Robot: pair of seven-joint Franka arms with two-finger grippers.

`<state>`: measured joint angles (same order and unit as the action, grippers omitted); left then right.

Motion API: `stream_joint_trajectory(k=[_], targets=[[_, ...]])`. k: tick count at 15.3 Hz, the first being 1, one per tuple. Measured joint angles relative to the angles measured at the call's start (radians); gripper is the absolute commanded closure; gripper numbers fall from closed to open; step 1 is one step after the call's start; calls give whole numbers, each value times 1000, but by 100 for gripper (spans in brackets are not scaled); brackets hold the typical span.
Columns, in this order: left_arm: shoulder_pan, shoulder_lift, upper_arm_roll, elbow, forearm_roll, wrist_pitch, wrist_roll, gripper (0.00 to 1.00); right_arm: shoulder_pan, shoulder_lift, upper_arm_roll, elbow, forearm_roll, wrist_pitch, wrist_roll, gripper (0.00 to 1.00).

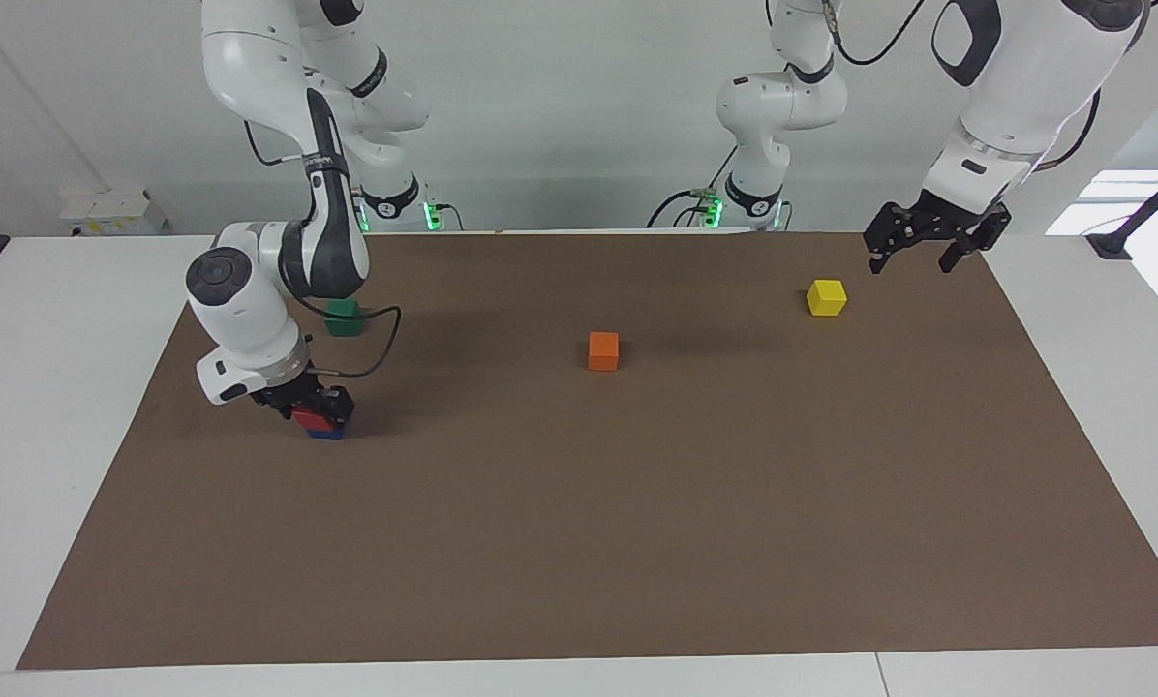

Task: Transfer red block to right arm and stack on blue block
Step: 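Lower the red block onto the blue block with the right gripper, then open the right gripper and lift it away from the stack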

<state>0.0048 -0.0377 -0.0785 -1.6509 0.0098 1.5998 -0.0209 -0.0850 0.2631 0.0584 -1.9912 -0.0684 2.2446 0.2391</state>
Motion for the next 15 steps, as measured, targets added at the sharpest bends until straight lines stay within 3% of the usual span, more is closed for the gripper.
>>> stream_joint_trajectory(k=[8, 13, 15], targets=[[0, 0, 1, -1, -1, 1, -24, 0, -13, -9, -1, 54, 0, -29, 0, 0], [0, 0, 1, -3, -1, 0, -25, 0, -11, -48, 16, 252, 0, -281, -12, 0], [0, 0, 2, -3, -1, 0, -25, 0, -10, -88, 21, 284, 1, -343, -62, 0]])
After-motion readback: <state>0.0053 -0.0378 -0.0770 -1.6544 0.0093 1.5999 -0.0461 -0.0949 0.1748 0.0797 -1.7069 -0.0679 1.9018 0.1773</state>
